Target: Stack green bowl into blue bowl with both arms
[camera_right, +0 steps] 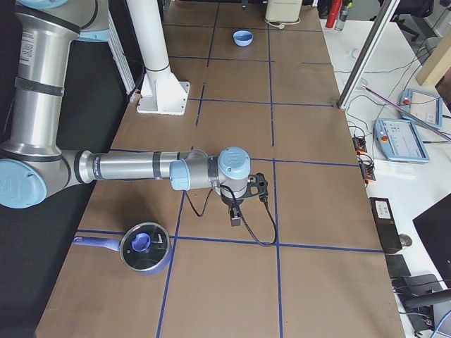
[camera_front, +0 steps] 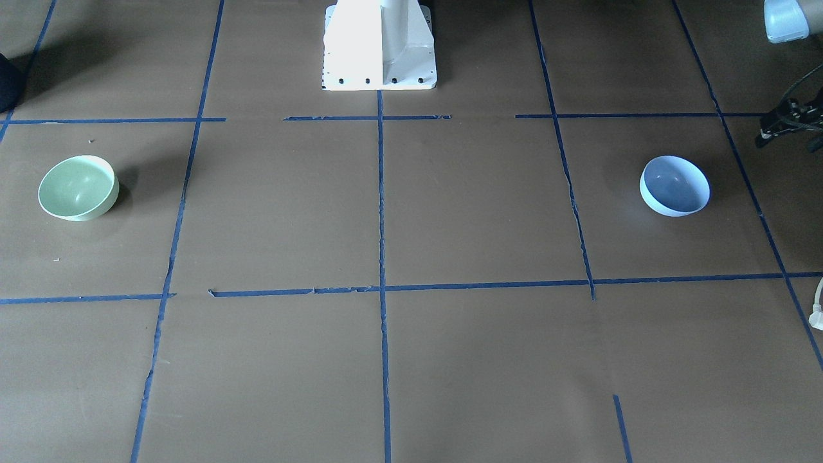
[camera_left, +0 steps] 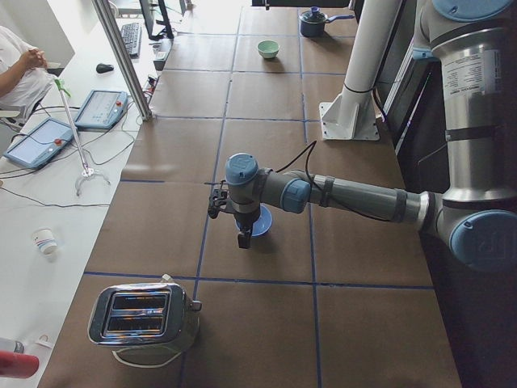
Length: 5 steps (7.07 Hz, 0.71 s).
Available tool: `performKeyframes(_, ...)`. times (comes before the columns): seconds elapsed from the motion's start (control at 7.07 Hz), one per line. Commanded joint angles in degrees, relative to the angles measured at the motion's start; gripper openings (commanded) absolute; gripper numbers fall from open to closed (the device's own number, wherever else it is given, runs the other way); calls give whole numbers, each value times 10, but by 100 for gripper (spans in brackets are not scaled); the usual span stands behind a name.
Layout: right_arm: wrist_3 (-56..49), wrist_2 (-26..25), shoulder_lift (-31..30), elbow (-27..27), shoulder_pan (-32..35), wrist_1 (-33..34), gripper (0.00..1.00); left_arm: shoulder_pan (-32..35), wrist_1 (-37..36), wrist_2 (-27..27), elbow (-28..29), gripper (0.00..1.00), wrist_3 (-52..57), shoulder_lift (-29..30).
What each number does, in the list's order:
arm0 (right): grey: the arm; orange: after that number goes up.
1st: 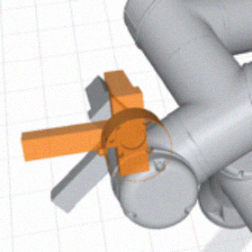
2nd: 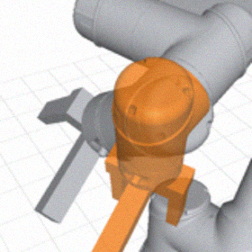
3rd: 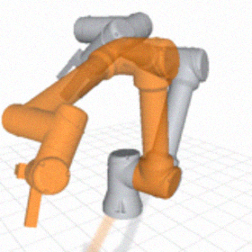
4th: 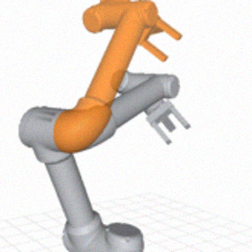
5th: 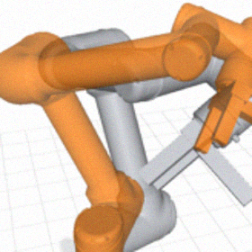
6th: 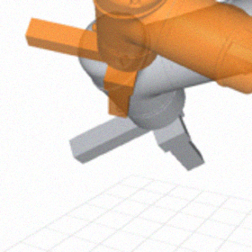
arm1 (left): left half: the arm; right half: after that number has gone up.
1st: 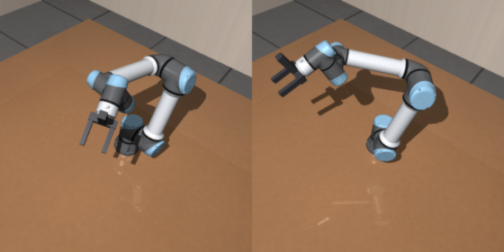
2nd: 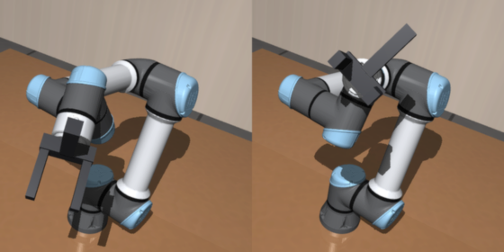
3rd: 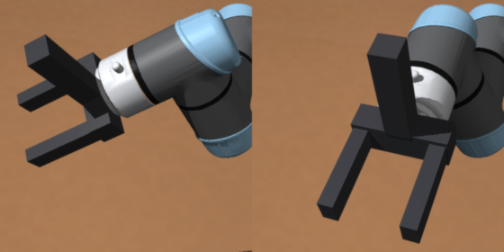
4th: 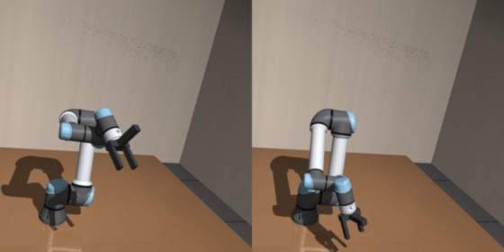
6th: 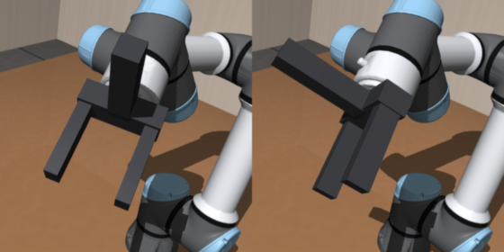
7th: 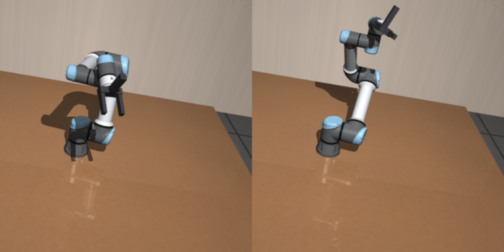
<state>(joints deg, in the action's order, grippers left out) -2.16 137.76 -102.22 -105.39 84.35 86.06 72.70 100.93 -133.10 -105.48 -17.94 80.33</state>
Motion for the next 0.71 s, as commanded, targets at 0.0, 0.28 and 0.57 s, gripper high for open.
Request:
performKeyframes(0.0,0,0,0,0,-1,-1,100,-54,152,-1,83,100,-141,0)
performKeyframes(0.28,0,-1,3,-1,-8,-5,100,-112,185,-2,120,100,-149,6)
performKeyframes(0.57,1,1,4,-1,-9,-9,100,-142,188,-6,138,93,-179,25)
